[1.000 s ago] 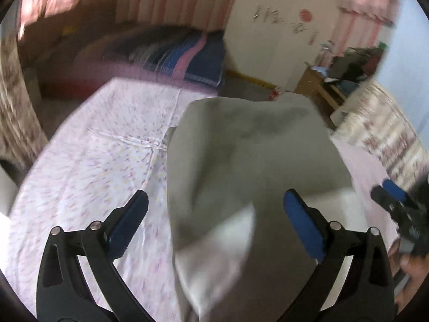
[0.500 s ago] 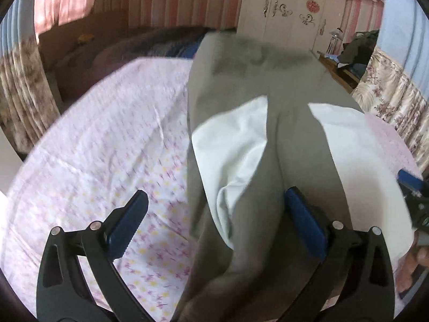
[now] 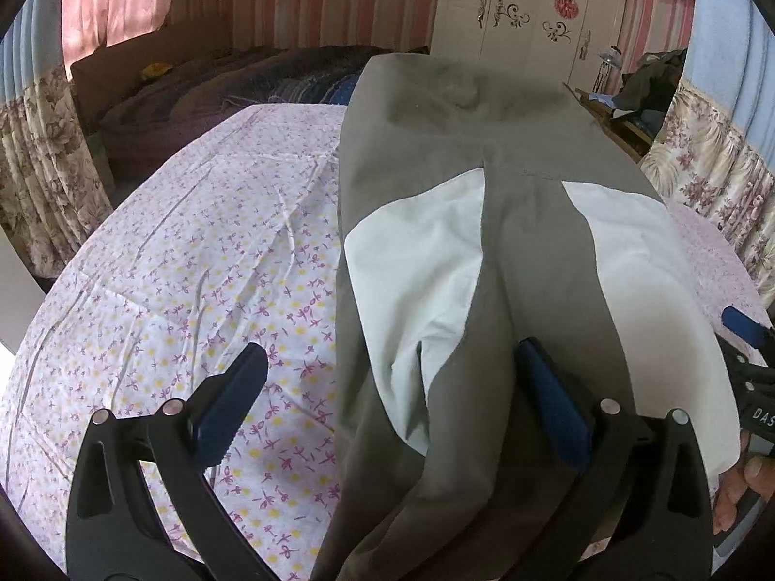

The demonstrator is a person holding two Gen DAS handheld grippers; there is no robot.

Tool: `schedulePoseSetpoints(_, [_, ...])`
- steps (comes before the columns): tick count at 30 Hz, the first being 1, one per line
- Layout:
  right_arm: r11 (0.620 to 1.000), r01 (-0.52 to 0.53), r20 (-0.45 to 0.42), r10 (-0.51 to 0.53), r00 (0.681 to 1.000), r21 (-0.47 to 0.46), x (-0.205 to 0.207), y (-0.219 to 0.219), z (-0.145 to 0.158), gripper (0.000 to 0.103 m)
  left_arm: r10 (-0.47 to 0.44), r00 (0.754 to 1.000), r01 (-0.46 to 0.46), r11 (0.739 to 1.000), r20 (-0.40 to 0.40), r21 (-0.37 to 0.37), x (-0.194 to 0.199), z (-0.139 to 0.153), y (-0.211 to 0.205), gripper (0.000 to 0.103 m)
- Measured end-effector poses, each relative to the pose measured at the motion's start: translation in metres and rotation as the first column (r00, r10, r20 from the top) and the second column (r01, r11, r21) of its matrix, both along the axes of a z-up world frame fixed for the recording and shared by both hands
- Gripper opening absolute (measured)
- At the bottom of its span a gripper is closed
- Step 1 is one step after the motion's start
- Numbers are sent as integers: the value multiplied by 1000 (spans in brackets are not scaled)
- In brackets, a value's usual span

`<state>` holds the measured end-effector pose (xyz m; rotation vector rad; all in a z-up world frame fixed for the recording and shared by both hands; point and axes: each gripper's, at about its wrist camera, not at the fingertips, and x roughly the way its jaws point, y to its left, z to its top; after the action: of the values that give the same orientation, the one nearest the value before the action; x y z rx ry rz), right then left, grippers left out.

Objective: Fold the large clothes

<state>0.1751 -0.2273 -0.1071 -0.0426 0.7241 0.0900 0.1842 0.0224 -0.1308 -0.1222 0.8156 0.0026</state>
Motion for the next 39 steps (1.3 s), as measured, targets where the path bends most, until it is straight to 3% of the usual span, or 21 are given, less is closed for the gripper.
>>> schedulePoseSetpoints(6, [1000, 5, 20, -5, 1000, -6, -2, 0, 3, 101, -1, 1000, 1, 1000, 13, -2, -2, 2, -3, 100])
schedulePoseSetpoints(10, [1000, 0, 8, 0, 1000, 17, 0, -4, 1, 101, 0, 1000, 1, 998, 20, -60, -4, 1, 6, 100])
schedulePoseSetpoints(15, [1000, 12, 17, -11, 1000, -4, -2, -2, 4, 101, 0, 999, 1, 1000, 40, -21, -8, 5, 1, 100])
schedulePoseSetpoints(19, [998, 7, -6, -7, 1000, 65, 6, -7, 32, 101, -48, 995, 49, 999, 84, -4, -12, 34, 4, 99])
schedulePoseSetpoints(22, [998, -27, -10, 28, 1000, 65, 26, 1, 54, 101, -37, 992, 37, 999, 125, 4, -2, 64, 14, 100])
schedulePoseSetpoints(25, [998, -51, -58, 52, 997, 34, 52, 12, 56, 101, -15, 991, 7, 998, 129, 62, 21, 73, 24, 100])
schedulePoseSetpoints(28, [998, -43, -139, 48, 989, 41, 79, 15, 42, 101, -16, 996, 14, 1000, 87, 24, 43, 68, 34, 100])
schedulePoseSetpoints(33, [998, -39, -204, 50, 978, 56, 101, 18, 25, 101, -74, 996, 79, 993, -56, 85, 76, 27, 28, 100])
schedulePoseSetpoints(39, [997, -50, -267, 64, 962, 59, 118, 29, 13, 101, -82, 994, 87, 995, -74, 57, 78, 4, 25, 100])
